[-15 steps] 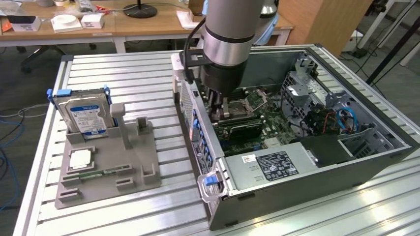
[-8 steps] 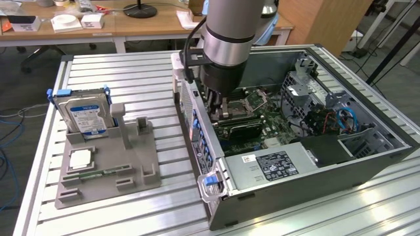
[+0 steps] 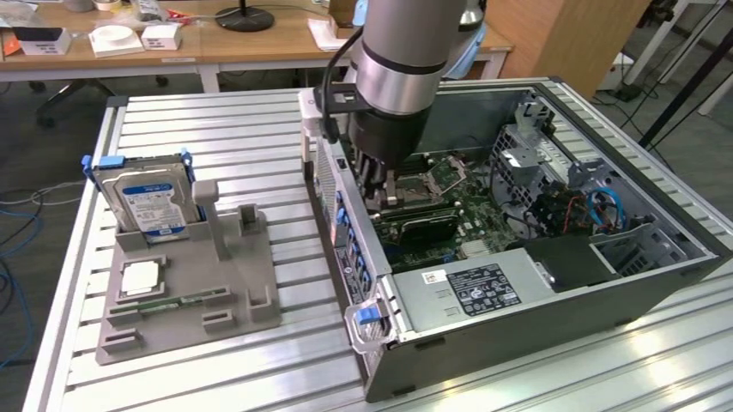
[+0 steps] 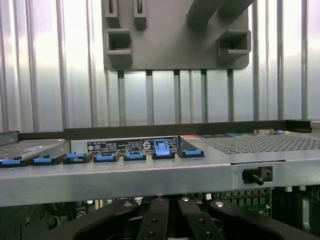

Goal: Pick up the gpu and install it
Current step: 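Press down on the gpu until it lock into place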

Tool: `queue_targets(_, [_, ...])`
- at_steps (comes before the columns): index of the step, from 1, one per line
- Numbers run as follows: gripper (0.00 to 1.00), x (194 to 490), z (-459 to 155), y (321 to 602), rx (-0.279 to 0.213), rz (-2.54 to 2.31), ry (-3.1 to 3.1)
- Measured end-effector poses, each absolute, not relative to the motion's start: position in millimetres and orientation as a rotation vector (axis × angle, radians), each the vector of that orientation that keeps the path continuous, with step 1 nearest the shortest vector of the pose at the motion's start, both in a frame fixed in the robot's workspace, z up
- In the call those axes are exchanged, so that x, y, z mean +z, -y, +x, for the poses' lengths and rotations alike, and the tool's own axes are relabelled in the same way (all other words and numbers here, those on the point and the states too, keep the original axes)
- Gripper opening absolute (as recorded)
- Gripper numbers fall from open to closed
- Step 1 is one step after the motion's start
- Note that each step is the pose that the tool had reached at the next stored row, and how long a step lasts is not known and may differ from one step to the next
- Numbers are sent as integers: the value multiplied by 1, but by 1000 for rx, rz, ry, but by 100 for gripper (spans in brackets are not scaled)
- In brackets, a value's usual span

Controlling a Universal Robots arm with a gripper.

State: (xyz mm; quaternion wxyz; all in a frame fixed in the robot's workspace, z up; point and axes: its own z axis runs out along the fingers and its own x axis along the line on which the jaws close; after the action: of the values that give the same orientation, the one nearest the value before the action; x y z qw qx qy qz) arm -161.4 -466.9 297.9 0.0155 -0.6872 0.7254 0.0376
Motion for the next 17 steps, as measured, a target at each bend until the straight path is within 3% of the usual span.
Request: queue_targets(17, [11,290,-147,467,118,-2135,-2254])
